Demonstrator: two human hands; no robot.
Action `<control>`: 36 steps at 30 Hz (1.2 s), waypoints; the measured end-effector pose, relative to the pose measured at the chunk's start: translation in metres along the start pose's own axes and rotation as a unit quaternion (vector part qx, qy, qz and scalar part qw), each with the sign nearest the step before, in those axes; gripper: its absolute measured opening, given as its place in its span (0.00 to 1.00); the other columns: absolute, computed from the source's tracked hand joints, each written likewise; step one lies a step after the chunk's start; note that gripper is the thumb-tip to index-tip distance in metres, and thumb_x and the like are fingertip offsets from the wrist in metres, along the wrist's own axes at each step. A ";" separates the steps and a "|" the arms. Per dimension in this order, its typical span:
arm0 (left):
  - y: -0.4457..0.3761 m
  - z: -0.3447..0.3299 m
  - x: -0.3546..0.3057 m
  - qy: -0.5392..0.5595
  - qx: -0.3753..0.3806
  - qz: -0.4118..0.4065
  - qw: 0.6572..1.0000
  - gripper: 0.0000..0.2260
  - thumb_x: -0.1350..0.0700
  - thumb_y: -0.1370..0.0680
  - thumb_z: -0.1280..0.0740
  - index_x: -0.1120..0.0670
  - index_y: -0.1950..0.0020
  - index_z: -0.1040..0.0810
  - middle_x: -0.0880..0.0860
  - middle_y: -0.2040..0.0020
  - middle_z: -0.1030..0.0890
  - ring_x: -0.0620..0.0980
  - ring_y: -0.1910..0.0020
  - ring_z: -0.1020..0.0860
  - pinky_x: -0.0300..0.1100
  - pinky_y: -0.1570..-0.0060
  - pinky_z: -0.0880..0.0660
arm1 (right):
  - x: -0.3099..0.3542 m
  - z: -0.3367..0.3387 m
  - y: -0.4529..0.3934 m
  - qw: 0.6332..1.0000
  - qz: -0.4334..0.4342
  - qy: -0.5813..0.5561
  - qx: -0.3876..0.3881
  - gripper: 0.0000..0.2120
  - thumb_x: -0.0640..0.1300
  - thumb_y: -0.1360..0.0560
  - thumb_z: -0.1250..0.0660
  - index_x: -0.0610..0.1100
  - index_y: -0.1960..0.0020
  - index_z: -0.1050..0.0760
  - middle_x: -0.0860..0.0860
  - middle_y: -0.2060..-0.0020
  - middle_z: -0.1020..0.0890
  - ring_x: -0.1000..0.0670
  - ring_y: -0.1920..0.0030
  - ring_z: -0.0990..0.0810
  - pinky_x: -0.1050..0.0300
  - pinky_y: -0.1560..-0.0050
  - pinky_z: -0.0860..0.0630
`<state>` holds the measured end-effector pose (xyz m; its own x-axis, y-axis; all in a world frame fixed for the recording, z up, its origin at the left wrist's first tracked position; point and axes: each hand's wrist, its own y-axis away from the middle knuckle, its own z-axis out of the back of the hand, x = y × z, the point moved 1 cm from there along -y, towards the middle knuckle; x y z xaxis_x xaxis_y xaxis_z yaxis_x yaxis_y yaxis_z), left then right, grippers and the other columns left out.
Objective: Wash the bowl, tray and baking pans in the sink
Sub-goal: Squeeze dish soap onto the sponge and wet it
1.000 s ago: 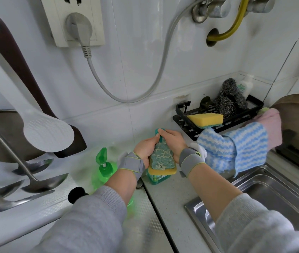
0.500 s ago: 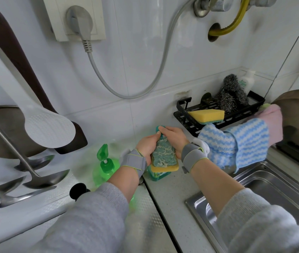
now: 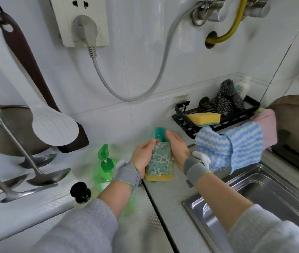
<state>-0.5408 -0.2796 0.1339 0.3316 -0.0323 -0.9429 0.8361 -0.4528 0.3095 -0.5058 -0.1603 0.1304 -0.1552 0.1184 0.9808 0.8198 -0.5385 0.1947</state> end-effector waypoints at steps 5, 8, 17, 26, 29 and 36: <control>0.039 -0.009 0.012 -0.009 0.022 -0.046 0.999 0.11 0.50 0.19 0.41 0.47 0.47 0.19 0.51 0.47 0.17 0.50 0.49 0.19 0.46 0.45 0.22 | -0.021 0.019 0.067 0.997 -0.059 -0.033 -0.034 0.18 0.57 0.20 0.44 0.47 0.42 0.24 0.47 0.45 0.19 0.48 0.45 0.20 0.51 0.44 0.23; 0.063 -0.025 0.022 0.008 0.052 -0.053 0.997 0.10 0.51 0.19 0.39 0.46 0.50 0.18 0.53 0.45 0.18 0.51 0.46 0.20 0.47 0.43 0.23 | -0.035 0.034 0.122 0.981 -0.120 -0.149 -0.021 0.20 0.59 0.21 0.42 0.46 0.47 0.20 0.47 0.53 0.15 0.48 0.53 0.17 0.53 0.56 0.21; 0.130 -0.112 0.080 -0.010 0.263 0.128 0.956 0.13 0.45 0.22 0.36 0.53 0.50 0.18 0.58 0.51 0.18 0.54 0.57 0.20 0.46 0.54 0.23 | -0.066 0.125 0.271 0.986 -0.060 -0.106 -0.114 0.11 0.40 0.22 0.36 0.38 0.41 0.24 0.46 0.60 0.18 0.56 0.69 0.20 0.65 0.76 0.28; 0.207 -0.224 0.126 -0.145 0.454 0.223 0.850 0.31 0.35 0.27 0.37 0.60 0.38 0.22 0.61 0.40 0.20 0.59 0.41 0.22 0.53 0.41 0.25 | -0.091 0.248 0.371 0.963 -0.067 -0.132 -0.226 0.13 0.48 0.34 0.26 0.43 0.54 0.22 0.42 0.56 0.19 0.47 0.59 0.20 0.56 0.62 0.23; 0.246 -0.284 0.152 -0.169 0.486 0.243 0.822 0.31 0.35 0.26 0.39 0.60 0.38 0.22 0.60 0.43 0.19 0.56 0.47 0.19 0.46 0.52 0.20 | -0.113 0.311 0.400 0.954 -0.080 -0.137 -0.255 0.09 0.47 0.32 0.25 0.45 0.57 0.23 0.42 0.56 0.19 0.46 0.59 0.20 0.55 0.63 0.23; 0.271 -0.347 0.187 -0.136 0.460 0.290 0.828 0.24 0.39 0.21 0.45 0.57 0.49 0.20 0.55 0.56 0.15 0.50 0.59 0.16 0.45 0.56 0.20 | -0.133 0.393 0.409 0.955 -0.119 -0.090 -0.256 0.17 0.54 0.42 0.21 0.46 0.59 0.19 0.34 0.50 0.18 0.40 0.54 0.19 0.36 0.44 0.26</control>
<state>-0.1006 -0.0993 0.0841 0.3453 -0.6243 -0.7007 -0.1563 -0.7744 0.6130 0.0665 -0.0687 0.0744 -0.1692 0.4050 0.8985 0.3893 -0.8101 0.4384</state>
